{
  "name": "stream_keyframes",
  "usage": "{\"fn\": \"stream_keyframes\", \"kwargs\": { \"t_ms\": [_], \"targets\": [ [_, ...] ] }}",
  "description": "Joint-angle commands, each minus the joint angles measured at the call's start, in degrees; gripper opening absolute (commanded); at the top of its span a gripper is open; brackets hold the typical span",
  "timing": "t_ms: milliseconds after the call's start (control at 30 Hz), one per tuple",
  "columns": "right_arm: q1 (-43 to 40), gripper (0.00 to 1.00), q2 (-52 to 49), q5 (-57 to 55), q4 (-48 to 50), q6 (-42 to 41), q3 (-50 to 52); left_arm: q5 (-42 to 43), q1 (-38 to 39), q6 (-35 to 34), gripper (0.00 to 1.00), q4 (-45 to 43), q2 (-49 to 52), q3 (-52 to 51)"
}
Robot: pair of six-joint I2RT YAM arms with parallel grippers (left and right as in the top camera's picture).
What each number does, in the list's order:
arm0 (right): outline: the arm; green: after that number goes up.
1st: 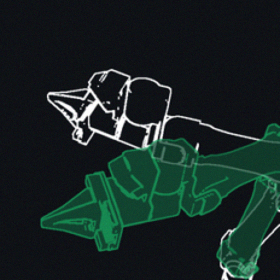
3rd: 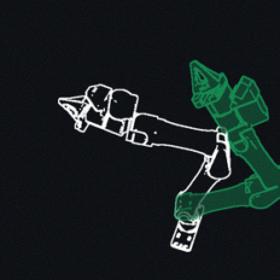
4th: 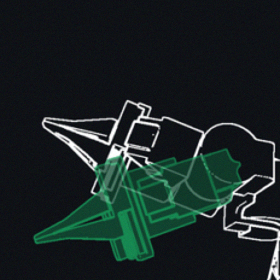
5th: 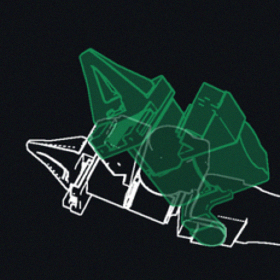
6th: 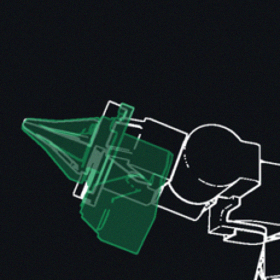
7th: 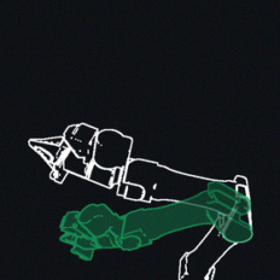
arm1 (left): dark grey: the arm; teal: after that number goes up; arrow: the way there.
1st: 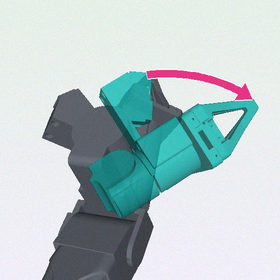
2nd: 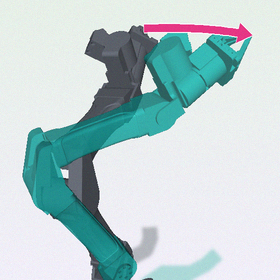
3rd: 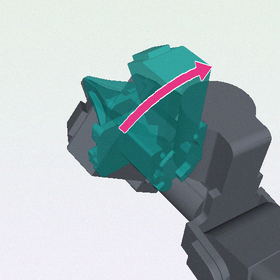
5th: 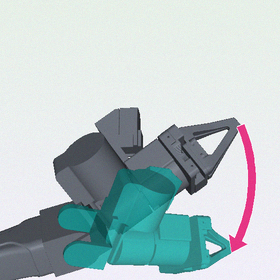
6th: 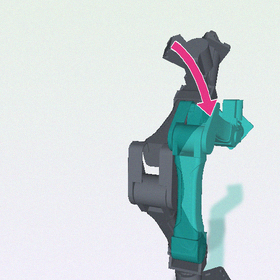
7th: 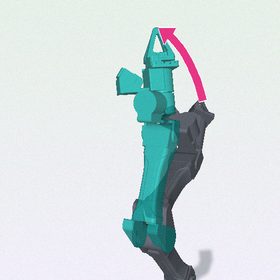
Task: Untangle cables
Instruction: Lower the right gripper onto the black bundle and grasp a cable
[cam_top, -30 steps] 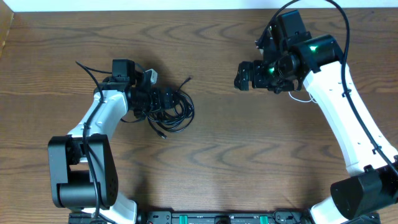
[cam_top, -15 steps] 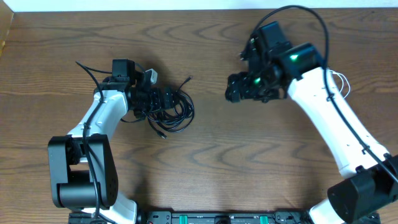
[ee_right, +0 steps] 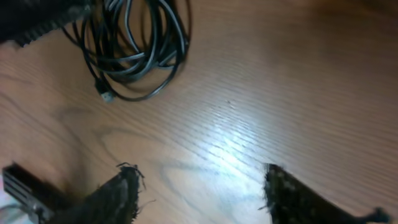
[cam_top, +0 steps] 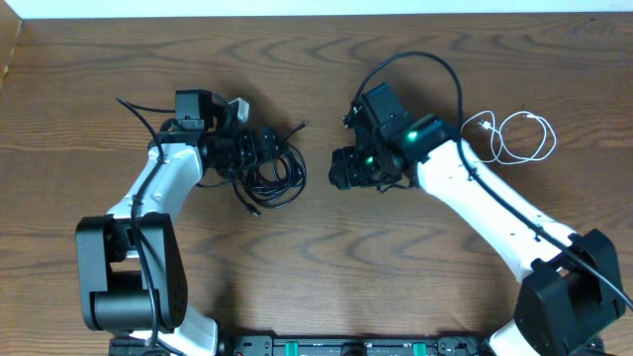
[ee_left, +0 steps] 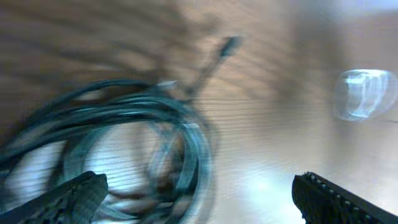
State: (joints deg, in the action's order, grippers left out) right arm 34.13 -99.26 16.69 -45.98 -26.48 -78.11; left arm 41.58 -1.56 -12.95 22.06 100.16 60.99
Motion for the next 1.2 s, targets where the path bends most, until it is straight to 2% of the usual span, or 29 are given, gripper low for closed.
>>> {"fn": "stream_keyframes", "kwargs": {
  "t_ms": [0,167,300,400,500,667,867,967,1167],
  "targets": [
    [1.1,0.57,0.7,-0.3,3.4,-3.8,2.3,14.6,-2.1,-5.4,0.99,-0.8,-2.5,2.5],
    [2.6,0.55,0.7,-0.3,15.1,-4.8,7.1,13.4,-3.8,-7.5,0.99,0.4,-10.8,2.9],
    [3.8,0.43,0.6,-0.3,27.6,-4.8,11.8,1.9,-3.8,-7.5,0.99,5.1,-19.8,2.9],
    [5.4,0.46,-0.3,-0.6,37.4,-4.8,15.0,-11.1,-3.8,-7.5,0.99,11.0,-25.7,2.9],
    [7.3,0.48,-2.3,-2.7,41.2,-4.8,15.7,-18.9,-3.8,-7.5,0.99,16.4,-28.8,2.9],
    [10.8,0.49,-8.6,-3.1,46.0,-4.5,15.6,-21.7,-3.8,-7.5,0.99,21.5,-30.7,2.9],
    [12.4,0.49,-13.5,-4.2,47.9,-4.5,15.5,-21.8,-3.8,-7.5,0.99,21.6,-30.5,2.9],
    [12.3,0.46,-14.0,-4.5,46.6,-4.0,14.2,-21.8,-3.8,-7.5,0.99,21.6,-30.5,2.9],
    [12.2,0.49,-14.2,-9.2,26.5,0.0,-1.4,-21.8,-3.8,-7.5,0.99,21.6,-30.5,2.9]
  ]
}}
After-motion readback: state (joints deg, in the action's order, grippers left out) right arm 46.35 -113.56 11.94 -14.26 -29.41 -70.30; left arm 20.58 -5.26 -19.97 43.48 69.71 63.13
